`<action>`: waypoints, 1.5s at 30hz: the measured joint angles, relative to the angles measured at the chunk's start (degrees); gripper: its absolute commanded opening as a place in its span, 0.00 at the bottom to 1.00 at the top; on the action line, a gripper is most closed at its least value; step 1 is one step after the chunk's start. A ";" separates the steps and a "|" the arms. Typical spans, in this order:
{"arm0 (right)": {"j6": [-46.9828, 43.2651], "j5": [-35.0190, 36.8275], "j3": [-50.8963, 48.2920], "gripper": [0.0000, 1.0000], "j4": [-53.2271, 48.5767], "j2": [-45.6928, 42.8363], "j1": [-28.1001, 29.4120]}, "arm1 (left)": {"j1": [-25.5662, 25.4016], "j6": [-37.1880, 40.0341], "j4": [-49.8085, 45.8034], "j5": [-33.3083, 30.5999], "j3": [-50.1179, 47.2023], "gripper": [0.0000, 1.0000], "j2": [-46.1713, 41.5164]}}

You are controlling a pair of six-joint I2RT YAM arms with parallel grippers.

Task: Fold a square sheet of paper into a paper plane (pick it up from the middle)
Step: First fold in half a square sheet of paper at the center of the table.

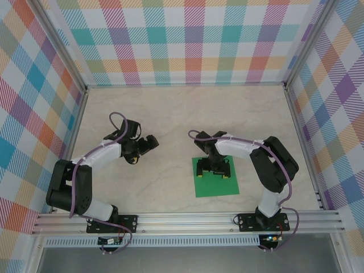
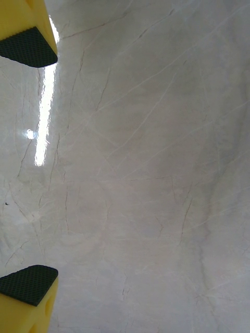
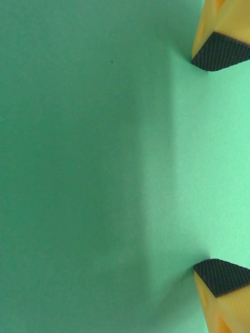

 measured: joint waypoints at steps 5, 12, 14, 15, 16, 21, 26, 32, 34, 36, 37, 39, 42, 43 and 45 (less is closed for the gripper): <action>-0.26 -0.02 -0.55 0.91 0.33 0.15 0.00 | -0.44 -0.20 -0.15 -0.17 0.33 1.00 0.79; -0.46 -0.24 -1.46 0.90 1.60 -0.35 0.02 | -1.36 -0.79 -1.11 -0.81 0.44 1.00 1.18; -0.61 -0.22 -1.95 0.89 2.03 -0.81 0.00 | -1.62 -1.05 -1.14 -1.07 0.48 1.00 1.18; -0.63 -0.20 -2.12 0.89 2.23 -1.01 0.00 | -1.70 -1.09 -1.14 -1.14 0.50 1.00 1.18; -0.66 -0.20 -2.29 0.89 2.40 -1.36 0.00 | -1.81 -1.20 -1.16 -1.25 0.59 1.00 1.22; -0.85 0.50 -3.37 0.78 3.67 -3.34 0.02 | -2.34 -1.40 -1.22 -1.55 1.40 1.00 1.70; -0.90 1.05 -5.62 0.51 5.73 -5.81 -0.17 | -3.15 -1.49 -1.20 -1.53 1.53 1.00 1.73; 0.72 -6.60 -10.03 0.29 19.02 -9.70 -0.94 | -3.26 -2.91 1.38 0.68 0.31 1.00 1.36; 1.77 -10.14 -11.02 0.27 23.69 -10.32 -1.57 | -3.28 -3.58 2.97 2.05 -1.22 1.00 0.74; 2.89 -13.75 -11.37 0.27 28.28 -10.43 -2.60 | -3.32 -4.48 4.70 3.56 -2.75 1.00 0.11; 3.41 -15.32 -11.41 0.28 30.23 -10.43 -3.06 | -3.32 -4.76 5.44 4.24 -3.30 1.00 -0.13; 4.48 -19.12 -11.41 0.28 34.73 -10.43 -3.80 | -3.32 -5.64 7.23 5.75 -4.46 0.99 -0.92; 5.99 -24.61 -11.43 0.28 41.29 -10.43 -4.63 | -3.32 -6.58 9.05 7.19 -5.66 0.99 -2.60; 6.51 -26.40 -11.43 0.28 43.43 -10.43 -4.79 | -3.32 -6.93 9.62 7.54 -5.95 0.99 -3.32; 7.32 -29.77 -11.28 0.29 47.43 -10.29 -4.94 | -3.32 -7.41 10.40 7.63 -6.08 0.99 -4.55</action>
